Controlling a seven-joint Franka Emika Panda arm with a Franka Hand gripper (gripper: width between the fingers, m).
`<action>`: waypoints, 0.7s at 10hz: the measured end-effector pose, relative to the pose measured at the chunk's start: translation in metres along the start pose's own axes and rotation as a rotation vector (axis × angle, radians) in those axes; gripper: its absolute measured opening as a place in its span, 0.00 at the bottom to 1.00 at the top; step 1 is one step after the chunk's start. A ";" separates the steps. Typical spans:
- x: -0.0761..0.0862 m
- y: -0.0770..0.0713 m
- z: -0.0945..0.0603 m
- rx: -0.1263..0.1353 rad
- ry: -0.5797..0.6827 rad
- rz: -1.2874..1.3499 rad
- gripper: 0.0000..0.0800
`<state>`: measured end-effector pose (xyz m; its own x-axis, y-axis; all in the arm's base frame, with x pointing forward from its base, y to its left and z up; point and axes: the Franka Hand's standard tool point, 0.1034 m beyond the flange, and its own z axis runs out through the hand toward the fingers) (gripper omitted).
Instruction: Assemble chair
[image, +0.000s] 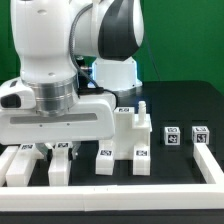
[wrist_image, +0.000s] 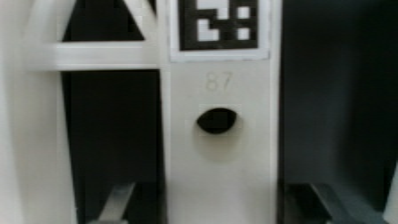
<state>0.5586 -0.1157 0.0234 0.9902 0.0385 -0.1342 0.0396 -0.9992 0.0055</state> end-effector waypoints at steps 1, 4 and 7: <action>0.000 0.000 0.000 0.000 0.000 0.000 0.35; 0.000 0.000 0.000 0.000 0.000 0.000 0.35; 0.000 0.000 -0.001 0.000 -0.002 0.005 0.35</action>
Offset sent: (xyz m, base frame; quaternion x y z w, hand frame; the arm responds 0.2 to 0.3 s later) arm 0.0000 0.0000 0.0000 0.0000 0.0000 0.0000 1.0000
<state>0.5585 -0.1155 0.0240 0.9902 0.0333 -0.1358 0.0344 -0.9994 0.0062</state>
